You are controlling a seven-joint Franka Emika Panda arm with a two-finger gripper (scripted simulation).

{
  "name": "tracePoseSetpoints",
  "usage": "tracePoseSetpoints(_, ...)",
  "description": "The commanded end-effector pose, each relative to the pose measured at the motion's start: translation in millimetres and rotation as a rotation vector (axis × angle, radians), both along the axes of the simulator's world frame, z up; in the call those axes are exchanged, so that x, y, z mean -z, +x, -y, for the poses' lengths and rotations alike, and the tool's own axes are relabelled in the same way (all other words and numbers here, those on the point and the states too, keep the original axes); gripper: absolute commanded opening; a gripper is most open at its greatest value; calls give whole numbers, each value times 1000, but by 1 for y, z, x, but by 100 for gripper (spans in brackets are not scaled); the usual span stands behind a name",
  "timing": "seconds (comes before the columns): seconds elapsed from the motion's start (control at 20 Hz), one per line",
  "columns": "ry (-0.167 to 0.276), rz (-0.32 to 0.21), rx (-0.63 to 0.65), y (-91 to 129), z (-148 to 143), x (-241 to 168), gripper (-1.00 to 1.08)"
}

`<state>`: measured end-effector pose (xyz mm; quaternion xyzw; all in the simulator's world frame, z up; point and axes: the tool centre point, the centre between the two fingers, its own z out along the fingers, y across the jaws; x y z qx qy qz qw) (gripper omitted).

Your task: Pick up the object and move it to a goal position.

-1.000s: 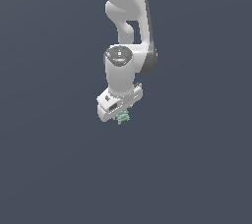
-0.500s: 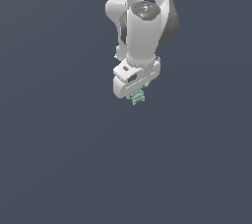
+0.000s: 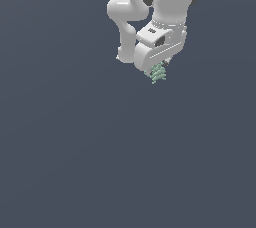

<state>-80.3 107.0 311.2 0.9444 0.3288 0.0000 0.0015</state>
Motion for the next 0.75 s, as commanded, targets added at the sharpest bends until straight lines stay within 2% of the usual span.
tracePoseSetpoints(0.0, 0, -1, 1, -8, -13, -20, -100)
tracePoseSetpoints(0.35, 2, -1, 1, -21, -38, -56, -100)
tracePoseSetpoints(0.7, 3, -1, 2, -23, -44, -66, -100)
